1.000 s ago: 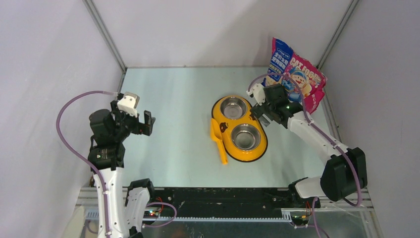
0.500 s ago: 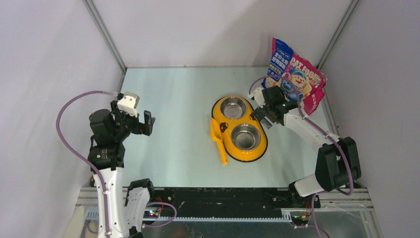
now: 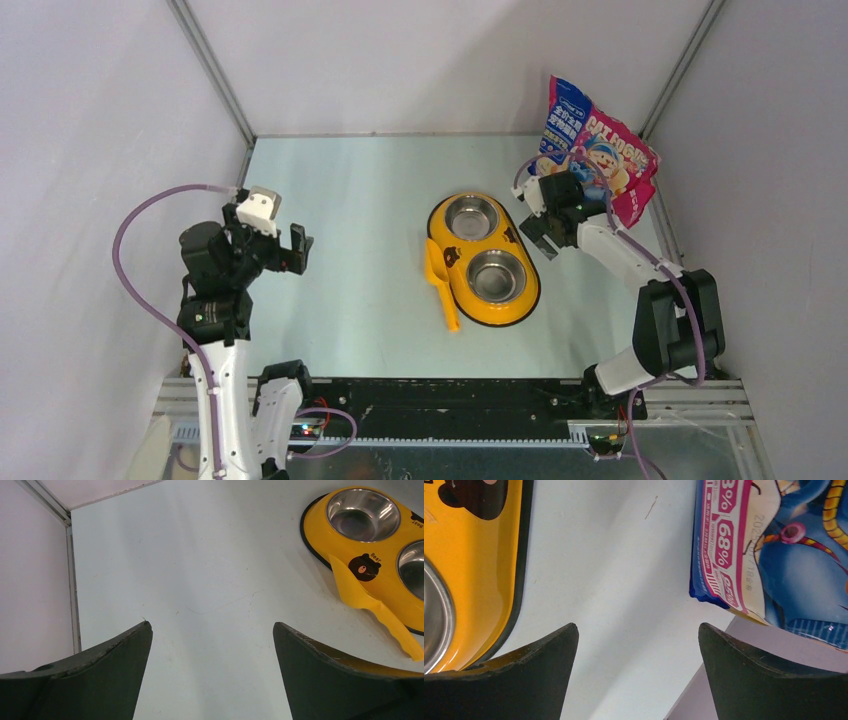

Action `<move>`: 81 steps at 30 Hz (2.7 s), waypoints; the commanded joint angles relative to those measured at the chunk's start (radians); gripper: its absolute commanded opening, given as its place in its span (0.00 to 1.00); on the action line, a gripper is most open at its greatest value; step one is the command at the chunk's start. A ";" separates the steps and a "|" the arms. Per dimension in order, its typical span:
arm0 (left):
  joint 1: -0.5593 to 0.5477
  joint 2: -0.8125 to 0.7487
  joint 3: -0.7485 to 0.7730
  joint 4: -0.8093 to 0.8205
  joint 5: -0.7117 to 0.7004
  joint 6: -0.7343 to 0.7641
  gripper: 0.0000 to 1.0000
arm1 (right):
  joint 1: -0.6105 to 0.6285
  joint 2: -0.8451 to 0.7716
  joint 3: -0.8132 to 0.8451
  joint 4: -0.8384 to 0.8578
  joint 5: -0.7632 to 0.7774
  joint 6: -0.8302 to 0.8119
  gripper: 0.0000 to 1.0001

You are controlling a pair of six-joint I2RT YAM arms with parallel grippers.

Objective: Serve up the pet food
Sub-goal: Pick up the spatula from the center of the board.

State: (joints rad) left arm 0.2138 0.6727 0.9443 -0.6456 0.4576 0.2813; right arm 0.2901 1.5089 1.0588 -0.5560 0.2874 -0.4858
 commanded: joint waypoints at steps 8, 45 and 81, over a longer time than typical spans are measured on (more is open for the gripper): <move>0.005 -0.013 -0.010 0.033 0.013 0.014 0.98 | 0.033 0.078 0.005 0.005 -0.032 0.005 0.90; -0.689 1.016 0.493 -0.010 -0.197 -0.236 0.98 | -0.033 -0.071 -0.021 0.014 -0.216 -0.016 0.84; -0.837 1.299 0.615 -0.124 -0.402 -0.283 0.24 | 0.000 -0.124 -0.045 0.037 -0.183 -0.048 0.84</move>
State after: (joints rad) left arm -0.6178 1.9949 1.5398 -0.7658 0.0368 -0.0029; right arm 0.2848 1.4097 1.0115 -0.5503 0.0849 -0.5293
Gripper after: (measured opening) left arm 0.299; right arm 0.837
